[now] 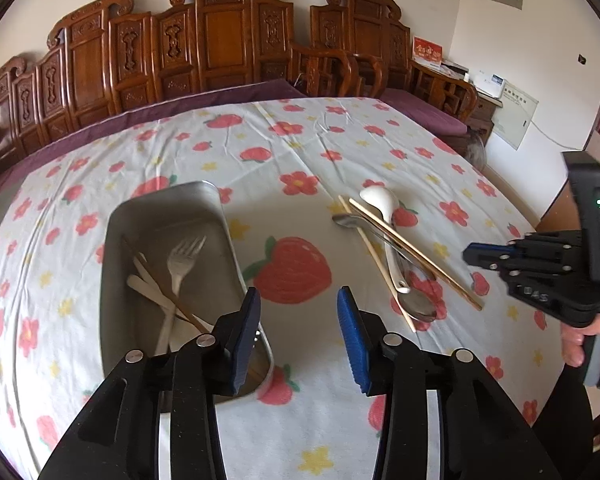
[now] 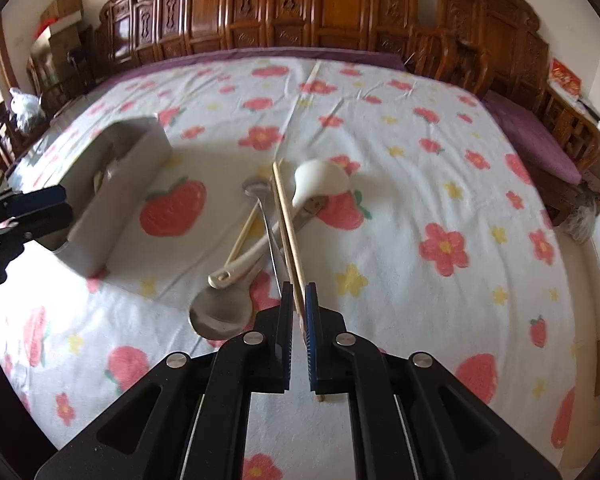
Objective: Organize utensils
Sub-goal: 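Move the right gripper to the pile, grasp a wooden chopstick and lift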
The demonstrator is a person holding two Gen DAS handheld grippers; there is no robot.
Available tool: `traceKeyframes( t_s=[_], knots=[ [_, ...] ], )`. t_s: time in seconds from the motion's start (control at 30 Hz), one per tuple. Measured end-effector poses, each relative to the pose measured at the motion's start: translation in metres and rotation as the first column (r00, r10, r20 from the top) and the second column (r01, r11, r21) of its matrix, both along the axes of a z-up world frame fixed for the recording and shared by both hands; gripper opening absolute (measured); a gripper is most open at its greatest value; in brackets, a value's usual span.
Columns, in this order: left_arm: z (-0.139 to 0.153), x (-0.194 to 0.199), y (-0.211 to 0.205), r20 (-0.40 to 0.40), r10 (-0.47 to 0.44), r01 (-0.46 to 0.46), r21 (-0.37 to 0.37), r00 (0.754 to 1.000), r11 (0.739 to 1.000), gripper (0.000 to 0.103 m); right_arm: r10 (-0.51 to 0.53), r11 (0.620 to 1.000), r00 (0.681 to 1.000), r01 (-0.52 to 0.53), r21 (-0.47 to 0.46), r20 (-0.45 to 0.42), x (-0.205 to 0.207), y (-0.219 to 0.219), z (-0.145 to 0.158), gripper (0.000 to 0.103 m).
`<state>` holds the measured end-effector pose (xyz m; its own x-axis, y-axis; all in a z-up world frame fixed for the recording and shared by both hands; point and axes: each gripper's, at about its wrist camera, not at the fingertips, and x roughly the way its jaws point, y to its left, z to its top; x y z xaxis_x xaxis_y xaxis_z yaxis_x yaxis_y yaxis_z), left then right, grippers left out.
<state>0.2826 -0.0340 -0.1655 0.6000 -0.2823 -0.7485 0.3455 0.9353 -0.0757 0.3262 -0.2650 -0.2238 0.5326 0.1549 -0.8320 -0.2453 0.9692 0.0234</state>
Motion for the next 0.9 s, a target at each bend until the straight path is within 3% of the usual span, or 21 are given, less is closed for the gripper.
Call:
traceKeyframes(
  t_s=[0.4, 0.9],
  knots=[
    [-0.011, -0.004, -0.013, -0.013, -0.017, 0.018, 0.020, 1.000, 1.000, 0.042, 0.020, 0.999, 0.997, -0.022, -0.035, -0.070, 0.034, 0.004, -0.032, 0.007],
    [-0.014, -0.004, -0.014, -0.017, -0.020, 0.020, 0.023, 1.000, 1.000, 0.042, 0.058, 0.997, 0.995, -0.062, -0.053, -0.081, 0.043, 0.012, -0.032, 0.007]
  ],
)
